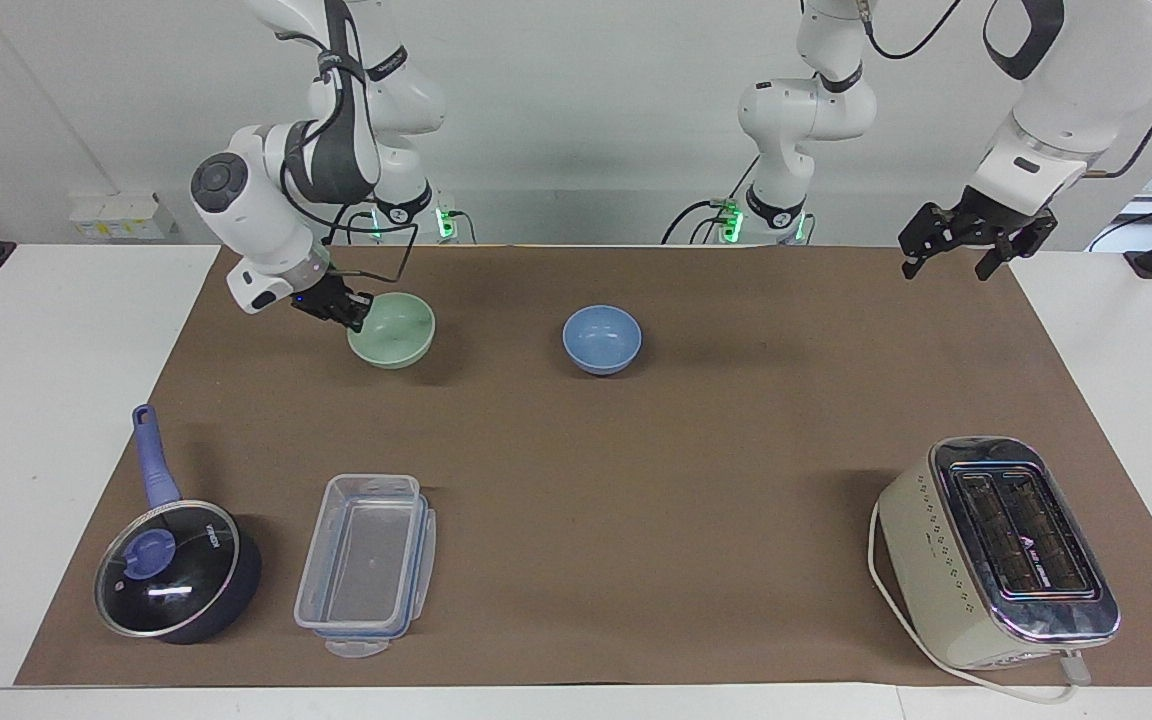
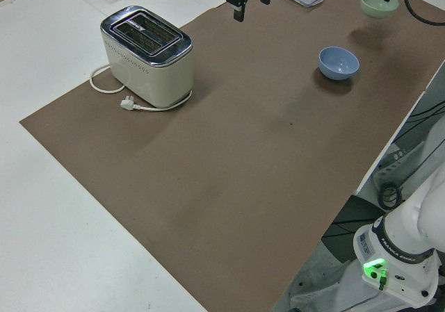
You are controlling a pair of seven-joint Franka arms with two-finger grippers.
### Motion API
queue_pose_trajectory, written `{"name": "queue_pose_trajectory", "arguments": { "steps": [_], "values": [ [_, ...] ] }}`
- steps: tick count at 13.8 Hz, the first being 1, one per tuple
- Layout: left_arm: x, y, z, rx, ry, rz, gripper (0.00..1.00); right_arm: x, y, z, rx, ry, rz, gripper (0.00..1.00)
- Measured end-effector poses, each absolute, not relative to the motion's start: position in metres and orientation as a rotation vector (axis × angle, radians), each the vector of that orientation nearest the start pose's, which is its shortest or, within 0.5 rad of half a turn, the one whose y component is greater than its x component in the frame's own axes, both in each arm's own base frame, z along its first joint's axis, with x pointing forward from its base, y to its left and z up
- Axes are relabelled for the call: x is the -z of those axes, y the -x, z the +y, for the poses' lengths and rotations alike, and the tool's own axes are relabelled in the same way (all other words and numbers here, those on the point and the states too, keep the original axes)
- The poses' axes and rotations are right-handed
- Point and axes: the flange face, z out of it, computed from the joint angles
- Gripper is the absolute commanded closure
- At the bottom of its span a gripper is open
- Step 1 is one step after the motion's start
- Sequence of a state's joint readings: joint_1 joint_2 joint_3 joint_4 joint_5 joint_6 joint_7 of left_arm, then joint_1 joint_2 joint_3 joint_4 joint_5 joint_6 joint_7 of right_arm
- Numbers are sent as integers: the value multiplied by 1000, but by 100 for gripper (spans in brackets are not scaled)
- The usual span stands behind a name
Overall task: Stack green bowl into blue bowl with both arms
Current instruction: 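Lift the green bowl and carry it over the blue bowl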
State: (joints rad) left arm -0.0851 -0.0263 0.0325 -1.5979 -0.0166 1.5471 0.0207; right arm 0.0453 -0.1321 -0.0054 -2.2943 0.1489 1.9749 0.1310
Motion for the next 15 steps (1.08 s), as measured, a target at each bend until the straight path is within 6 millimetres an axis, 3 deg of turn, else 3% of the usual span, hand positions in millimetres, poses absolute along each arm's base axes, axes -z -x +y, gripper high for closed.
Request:
{"name": "queue_pose_trajectory", "arguments": {
  "steps": [4,6,10,15],
  "values": [
    [-624,-543,-30,-39,3156,116,0,-400,-459,135,-293,3025,239,100],
    [-624,-543,-30,-39,3156,116,0,-410,-453,174,-264,3004,194,100],
    [-624,-543,-30,-39,3156,116,0,-417,-442,220,-190,2984,70,100],
    [-624,-543,-30,-39,3156,116,0,-411,-428,257,-172,2984,-8,100]
  ]
}}
